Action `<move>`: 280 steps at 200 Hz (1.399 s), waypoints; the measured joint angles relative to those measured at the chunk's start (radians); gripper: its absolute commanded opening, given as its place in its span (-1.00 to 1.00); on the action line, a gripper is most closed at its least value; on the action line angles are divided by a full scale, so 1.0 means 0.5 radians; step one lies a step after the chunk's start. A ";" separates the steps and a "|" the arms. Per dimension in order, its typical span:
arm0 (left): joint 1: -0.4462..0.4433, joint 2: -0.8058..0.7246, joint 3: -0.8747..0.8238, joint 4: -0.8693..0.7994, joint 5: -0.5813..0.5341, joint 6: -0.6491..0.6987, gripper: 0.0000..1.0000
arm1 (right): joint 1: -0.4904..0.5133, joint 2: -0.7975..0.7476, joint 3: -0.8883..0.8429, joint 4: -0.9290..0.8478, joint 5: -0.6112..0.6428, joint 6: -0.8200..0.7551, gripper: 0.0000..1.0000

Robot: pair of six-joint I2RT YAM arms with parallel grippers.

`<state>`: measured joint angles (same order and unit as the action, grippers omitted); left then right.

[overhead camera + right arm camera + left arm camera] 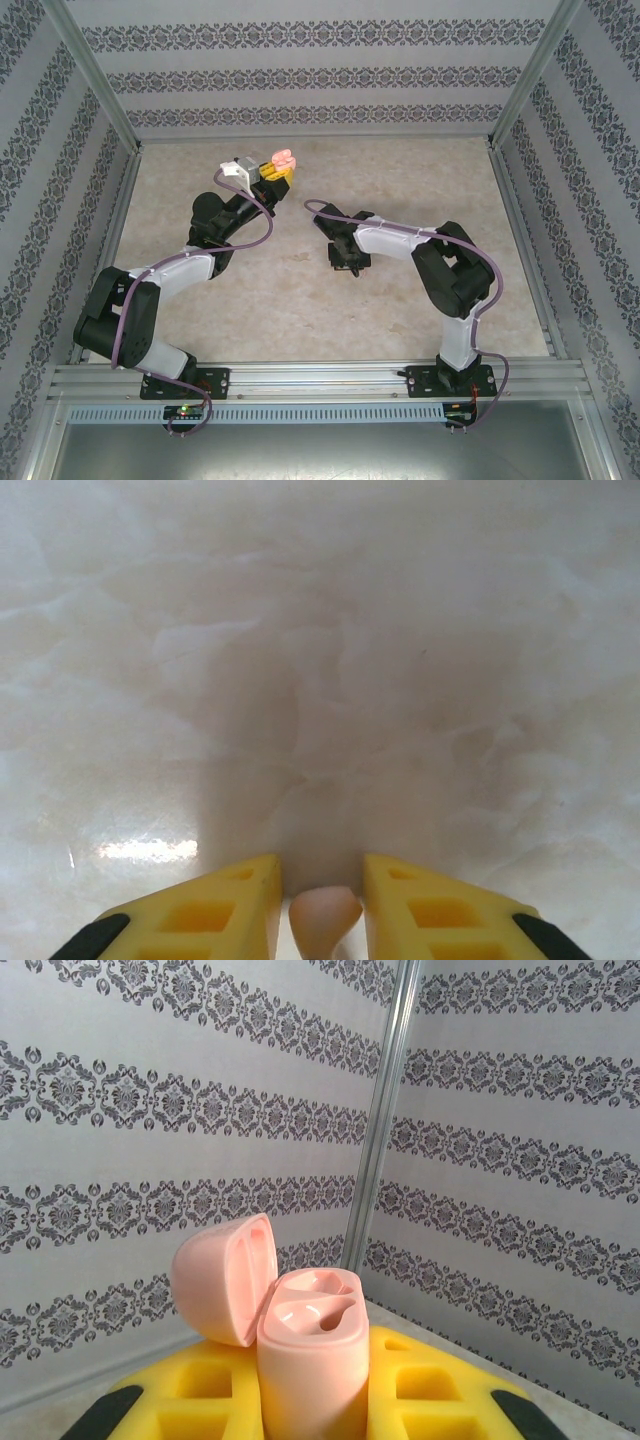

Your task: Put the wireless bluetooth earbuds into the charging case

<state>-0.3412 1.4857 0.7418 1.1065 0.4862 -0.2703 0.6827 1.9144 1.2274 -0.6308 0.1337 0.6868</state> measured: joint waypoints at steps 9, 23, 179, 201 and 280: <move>0.000 0.000 0.000 -0.004 0.006 0.000 -1.00 | -0.001 -0.007 -0.011 0.017 -0.005 0.001 -0.61; 0.000 0.000 0.001 -0.012 0.007 0.000 -1.00 | -0.005 -0.021 -0.026 0.034 -0.014 0.000 -0.64; -0.002 0.000 0.010 -0.057 0.198 0.080 -1.00 | -0.243 -0.663 -0.085 0.072 -0.166 -0.058 -0.71; -0.019 0.000 0.010 -0.057 0.241 0.127 -1.00 | -0.304 -0.769 0.012 0.071 -0.208 -0.095 -0.71; -0.231 -0.121 0.056 -0.309 0.190 0.684 -1.00 | -0.363 -1.094 0.399 0.140 -0.335 -0.262 -0.69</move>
<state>-0.4568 1.4254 0.7696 0.9520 0.5812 0.0715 0.5011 1.3674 1.4269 -0.5610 -0.0338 0.5556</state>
